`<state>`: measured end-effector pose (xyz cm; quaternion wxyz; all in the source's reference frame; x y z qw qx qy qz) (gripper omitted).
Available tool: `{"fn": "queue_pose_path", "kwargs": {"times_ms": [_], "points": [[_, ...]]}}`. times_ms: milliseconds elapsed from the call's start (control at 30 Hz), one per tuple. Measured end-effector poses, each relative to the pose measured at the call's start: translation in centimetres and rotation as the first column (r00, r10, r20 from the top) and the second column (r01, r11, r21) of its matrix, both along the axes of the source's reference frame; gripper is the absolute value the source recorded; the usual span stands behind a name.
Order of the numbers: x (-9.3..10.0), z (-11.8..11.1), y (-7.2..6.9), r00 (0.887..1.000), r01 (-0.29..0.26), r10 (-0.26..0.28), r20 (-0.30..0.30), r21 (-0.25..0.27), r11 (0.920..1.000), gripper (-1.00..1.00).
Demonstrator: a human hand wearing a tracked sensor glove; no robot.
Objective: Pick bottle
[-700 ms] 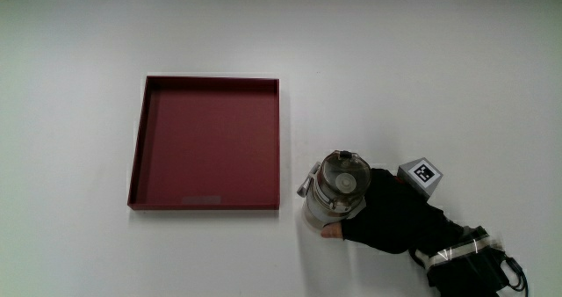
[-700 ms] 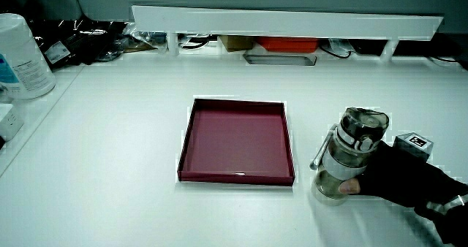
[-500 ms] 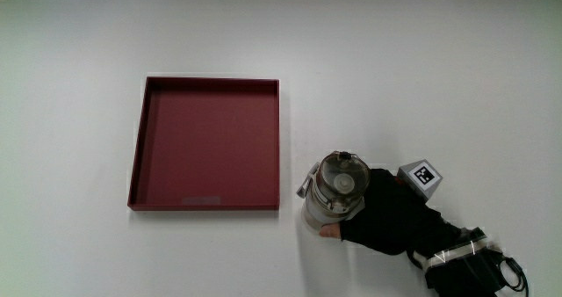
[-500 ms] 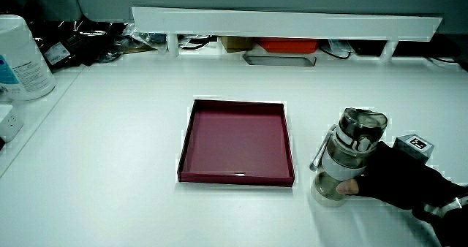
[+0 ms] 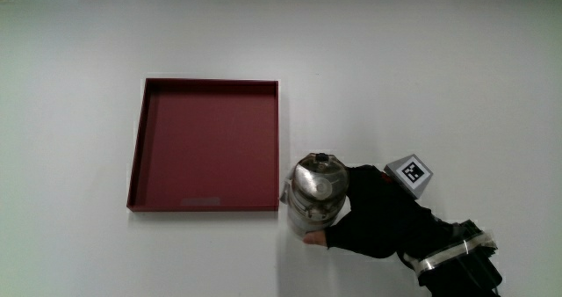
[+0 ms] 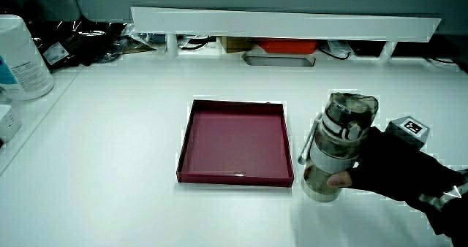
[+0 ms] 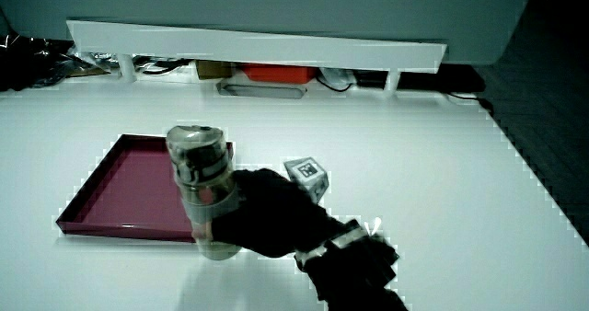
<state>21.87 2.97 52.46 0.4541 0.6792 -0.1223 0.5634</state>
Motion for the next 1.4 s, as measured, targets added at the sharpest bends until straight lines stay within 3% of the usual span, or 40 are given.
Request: {"fn": "queue_pose_path", "kwargs": {"times_ms": [300, 633, 967, 1400], "points": [[-1.8, 1.0, 0.2, 0.998, -0.002, 0.005, 0.062, -0.05, 0.9987, 0.0], [-2.7, 1.7, 0.6, 0.995, -0.015, 0.021, 0.097, -0.063, 0.9979, 0.0], [-2.4, 2.3, 0.7, 0.982, -0.121, 0.123, 0.143, -0.021, 0.9924, 0.45], [-2.3, 2.1, 1.2, 0.975, -0.183, 0.172, 0.139, 0.069, 0.9808, 1.0]]}}
